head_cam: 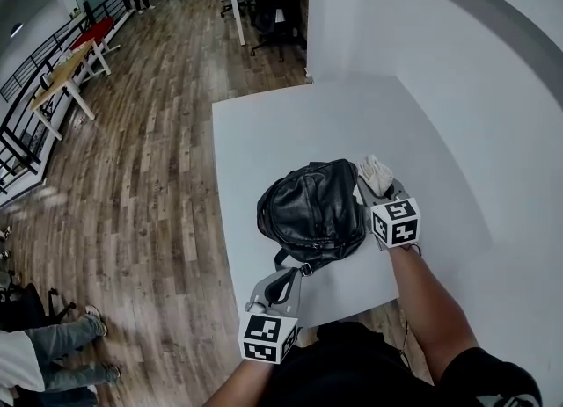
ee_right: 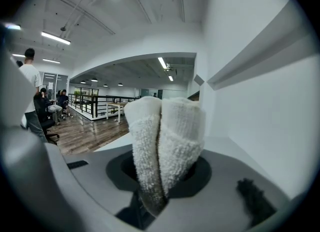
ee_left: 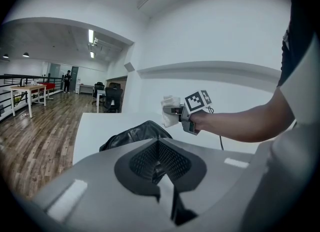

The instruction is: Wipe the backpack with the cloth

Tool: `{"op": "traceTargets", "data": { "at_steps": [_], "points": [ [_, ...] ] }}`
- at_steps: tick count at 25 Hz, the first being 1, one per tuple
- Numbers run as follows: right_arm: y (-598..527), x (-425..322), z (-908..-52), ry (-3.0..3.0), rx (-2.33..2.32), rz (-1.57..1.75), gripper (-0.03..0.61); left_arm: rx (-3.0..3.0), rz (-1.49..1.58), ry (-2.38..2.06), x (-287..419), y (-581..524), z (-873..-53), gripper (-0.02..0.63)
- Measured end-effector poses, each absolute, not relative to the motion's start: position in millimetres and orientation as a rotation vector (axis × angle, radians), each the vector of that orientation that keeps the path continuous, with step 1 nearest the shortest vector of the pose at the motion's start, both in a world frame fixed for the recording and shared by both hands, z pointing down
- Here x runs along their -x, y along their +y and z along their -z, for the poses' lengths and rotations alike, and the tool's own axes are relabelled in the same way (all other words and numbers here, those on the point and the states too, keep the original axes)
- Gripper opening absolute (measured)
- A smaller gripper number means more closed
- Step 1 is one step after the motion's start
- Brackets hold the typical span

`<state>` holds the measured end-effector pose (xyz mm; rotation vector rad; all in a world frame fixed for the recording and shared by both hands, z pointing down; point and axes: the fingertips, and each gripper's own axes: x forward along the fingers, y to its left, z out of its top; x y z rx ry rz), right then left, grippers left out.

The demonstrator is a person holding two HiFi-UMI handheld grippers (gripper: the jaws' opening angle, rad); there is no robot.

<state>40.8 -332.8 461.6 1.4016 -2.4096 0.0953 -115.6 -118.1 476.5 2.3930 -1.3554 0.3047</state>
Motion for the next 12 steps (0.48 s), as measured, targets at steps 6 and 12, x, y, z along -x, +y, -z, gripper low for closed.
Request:
{"op": "traceTargets", "data": {
  "at_steps": [6, 12],
  "points": [
    [-329, -56, -459, -2.385, -1.448, -0.091, 0.098, -2.422, -0.311, -1.32, 107, -118, -476, 0.006],
    [-324, -71, -455, -2.361, -1.49, -0.091, 0.098, -2.438, -0.324, -1.297, 103, -114, -474, 0.006]
  ]
}}
